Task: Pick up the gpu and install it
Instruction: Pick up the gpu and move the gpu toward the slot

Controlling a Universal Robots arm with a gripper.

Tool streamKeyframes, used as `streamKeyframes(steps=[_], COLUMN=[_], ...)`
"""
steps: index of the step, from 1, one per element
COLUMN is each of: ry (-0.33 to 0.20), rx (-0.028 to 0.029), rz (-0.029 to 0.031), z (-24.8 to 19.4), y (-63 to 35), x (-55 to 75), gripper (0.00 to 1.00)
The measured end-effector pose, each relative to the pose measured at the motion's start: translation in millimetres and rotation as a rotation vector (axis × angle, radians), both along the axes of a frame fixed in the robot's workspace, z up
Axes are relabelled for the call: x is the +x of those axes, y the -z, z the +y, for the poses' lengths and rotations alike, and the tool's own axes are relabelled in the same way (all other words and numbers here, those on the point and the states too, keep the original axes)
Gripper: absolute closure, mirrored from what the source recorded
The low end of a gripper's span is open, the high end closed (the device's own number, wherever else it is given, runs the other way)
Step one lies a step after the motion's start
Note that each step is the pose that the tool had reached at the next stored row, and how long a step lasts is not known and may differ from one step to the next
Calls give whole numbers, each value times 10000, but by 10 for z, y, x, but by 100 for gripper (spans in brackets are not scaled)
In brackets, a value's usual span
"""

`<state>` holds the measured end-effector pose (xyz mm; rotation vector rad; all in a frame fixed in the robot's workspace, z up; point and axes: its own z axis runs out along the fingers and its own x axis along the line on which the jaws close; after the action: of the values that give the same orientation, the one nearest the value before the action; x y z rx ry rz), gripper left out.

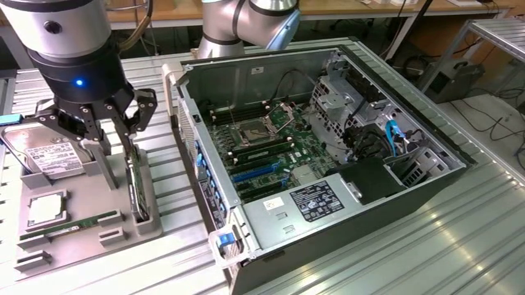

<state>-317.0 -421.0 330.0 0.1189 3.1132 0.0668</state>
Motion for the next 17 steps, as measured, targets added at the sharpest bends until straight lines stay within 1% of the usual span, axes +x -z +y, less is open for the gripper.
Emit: streamKeyframes(steps=[5, 8, 13, 17], ry=[1, 57, 110, 137], rx=[-1, 0, 0, -1], rz=[-3, -31, -51, -51], z=[0, -5, -9, -10], y=[110, 194, 300, 381], x=[0, -1, 0, -1], gripper=[64, 64, 64, 64])
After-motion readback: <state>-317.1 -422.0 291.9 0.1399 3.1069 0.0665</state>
